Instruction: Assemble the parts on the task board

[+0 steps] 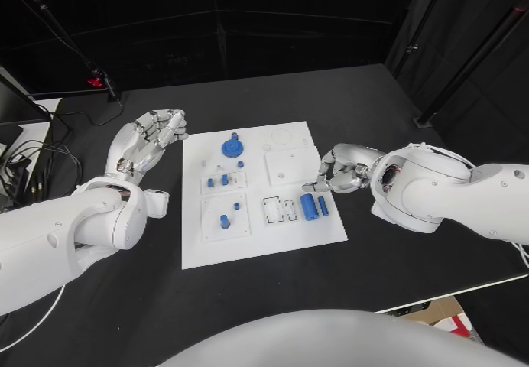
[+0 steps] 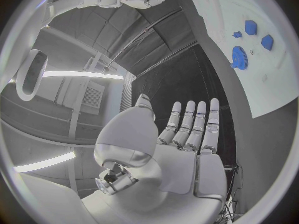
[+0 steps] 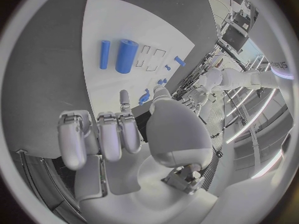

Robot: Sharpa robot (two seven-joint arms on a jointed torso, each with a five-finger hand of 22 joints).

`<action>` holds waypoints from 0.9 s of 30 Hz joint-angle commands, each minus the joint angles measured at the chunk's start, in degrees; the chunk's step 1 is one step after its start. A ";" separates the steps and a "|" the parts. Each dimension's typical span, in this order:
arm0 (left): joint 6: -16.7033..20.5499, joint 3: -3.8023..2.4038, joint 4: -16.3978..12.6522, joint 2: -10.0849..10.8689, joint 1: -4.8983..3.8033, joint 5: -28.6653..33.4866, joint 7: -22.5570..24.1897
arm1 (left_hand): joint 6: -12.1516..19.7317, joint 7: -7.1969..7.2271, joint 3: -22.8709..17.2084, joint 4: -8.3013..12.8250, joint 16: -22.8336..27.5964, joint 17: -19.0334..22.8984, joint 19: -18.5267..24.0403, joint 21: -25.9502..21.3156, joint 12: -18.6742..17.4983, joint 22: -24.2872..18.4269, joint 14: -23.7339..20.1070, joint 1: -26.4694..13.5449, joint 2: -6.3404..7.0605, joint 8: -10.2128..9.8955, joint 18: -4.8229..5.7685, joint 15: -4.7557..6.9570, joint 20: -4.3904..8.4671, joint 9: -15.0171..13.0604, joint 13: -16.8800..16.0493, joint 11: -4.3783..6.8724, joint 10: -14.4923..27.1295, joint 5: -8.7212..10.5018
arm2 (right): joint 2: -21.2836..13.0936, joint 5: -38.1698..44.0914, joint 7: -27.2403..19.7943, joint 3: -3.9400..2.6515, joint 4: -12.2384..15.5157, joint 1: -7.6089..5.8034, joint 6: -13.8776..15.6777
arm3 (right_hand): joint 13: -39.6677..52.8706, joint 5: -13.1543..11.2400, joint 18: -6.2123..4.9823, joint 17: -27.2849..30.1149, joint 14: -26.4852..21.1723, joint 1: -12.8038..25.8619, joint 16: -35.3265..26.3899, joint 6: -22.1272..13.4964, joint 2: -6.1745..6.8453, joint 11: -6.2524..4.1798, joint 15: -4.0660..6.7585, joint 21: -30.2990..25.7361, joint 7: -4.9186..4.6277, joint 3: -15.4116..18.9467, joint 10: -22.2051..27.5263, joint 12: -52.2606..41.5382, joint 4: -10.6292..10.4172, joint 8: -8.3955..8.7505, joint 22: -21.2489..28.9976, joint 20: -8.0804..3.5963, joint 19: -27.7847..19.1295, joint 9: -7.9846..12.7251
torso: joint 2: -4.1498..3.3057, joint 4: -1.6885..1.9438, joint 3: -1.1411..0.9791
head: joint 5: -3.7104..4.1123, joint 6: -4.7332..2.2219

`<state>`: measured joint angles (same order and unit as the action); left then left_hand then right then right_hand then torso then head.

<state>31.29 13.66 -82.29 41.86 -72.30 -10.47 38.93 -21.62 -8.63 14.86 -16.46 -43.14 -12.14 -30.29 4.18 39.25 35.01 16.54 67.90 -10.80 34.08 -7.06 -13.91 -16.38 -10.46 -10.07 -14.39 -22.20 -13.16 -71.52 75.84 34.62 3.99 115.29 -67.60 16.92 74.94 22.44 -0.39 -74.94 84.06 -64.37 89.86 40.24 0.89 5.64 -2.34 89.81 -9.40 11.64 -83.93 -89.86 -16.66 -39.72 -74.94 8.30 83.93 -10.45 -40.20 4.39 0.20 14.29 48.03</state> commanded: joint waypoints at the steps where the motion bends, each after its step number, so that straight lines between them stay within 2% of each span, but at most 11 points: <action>1: -0.47 -0.06 -0.06 0.08 -0.06 0.16 4.91 | 0.33 -8.03 0.30 -0.13 -0.20 0.05 -0.37 -0.08 0.19 -0.04 -0.48 0.54 0.11 0.29 0.82 -0.02 -0.17 0.05 0.05 -0.03 0.23 -0.19 | 0.50 0.63 3.91 0.00 -0.09 -0.04 -4.10 | 15.06 -0.36 0.39 -15.06 5.94 0.35 0.14 -0.30 -0.05 0.07 0.39 0.19 -0.04 -0.36 -6.07 -0.14 0.04 0.43 -15.06 -0.15 6.07 0.08 | 0.04 -0.04 0.04 | -0.06 0.06; 12: -0.65 -0.06 -0.17 0.25 -0.05 0.16 4.94 | 0.37 -8.04 0.30 -0.15 -0.27 0.14 -0.36 -0.08 0.25 -0.08 -0.52 0.62 0.07 0.32 0.83 -0.03 -0.17 0.13 0.13 -0.03 0.26 -0.21 | 3.02 5.30 6.92 0.02 -0.86 0.29 -9.05 | 15.06 -2.30 0.39 -15.06 5.94 1.10 0.14 0.01 -0.08 0.11 0.29 0.19 -0.09 -0.60 -6.07 -0.14 -0.05 0.64 -15.06 -0.08 6.07 0.08 | 0.01 0.00 0.00 | -0.19 0.20; 18: -0.63 -0.06 -0.30 0.56 -0.03 0.16 4.99 | 0.37 -8.04 0.30 -0.15 -0.27 0.14 -0.36 -0.08 0.25 -0.08 -0.52 0.62 0.07 0.32 0.83 -0.03 -0.17 0.13 0.13 -0.03 0.26 -0.21 | 4.03 6.00 7.39 0.02 -1.45 0.45 -10.09 | 15.06 -2.51 0.39 -15.06 5.94 1.33 0.14 0.03 -0.20 0.11 0.28 0.19 -0.10 -0.67 -6.07 -0.14 -0.07 0.70 -15.06 -0.06 6.07 0.09 | 0.06 0.01 0.01 | -0.39 0.52; 27: -0.69 -0.06 -0.42 0.72 -0.01 0.16 5.01 | 0.42 -8.04 0.32 -0.16 -0.35 0.25 -0.34 -0.08 0.31 -0.12 -0.56 0.71 0.04 0.34 0.84 -0.04 -0.17 0.21 0.23 -0.03 0.31 -0.24 | 4.75 6.43 8.63 0.02 -2.24 0.49 -11.63 | 15.06 -3.17 0.39 -15.06 5.94 1.59 0.14 0.52 -0.75 0.07 0.28 0.19 -0.02 -0.92 -6.07 -0.14 -0.04 0.61 -15.06 -0.04 6.07 0.01 | 0.04 -0.01 0.05 | -0.58 0.62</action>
<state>31.09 13.66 -82.55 42.55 -72.24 -10.41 38.93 -21.62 -8.63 14.86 -16.46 -43.13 -11.94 -30.29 4.18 39.23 34.94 16.34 67.90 -10.80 34.07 -7.06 -14.11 -16.38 -10.30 -9.88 -14.39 -22.20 -13.16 -66.84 81.16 39.71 4.02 113.04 -67.08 7.31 74.93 19.46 -0.40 -74.92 84.06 -63.25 89.86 40.23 0.20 5.64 -2.35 89.81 -9.40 11.01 -83.93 -89.86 -16.67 -39.22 -74.92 8.30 83.93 -10.39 -40.16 4.39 0.22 13.70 48.60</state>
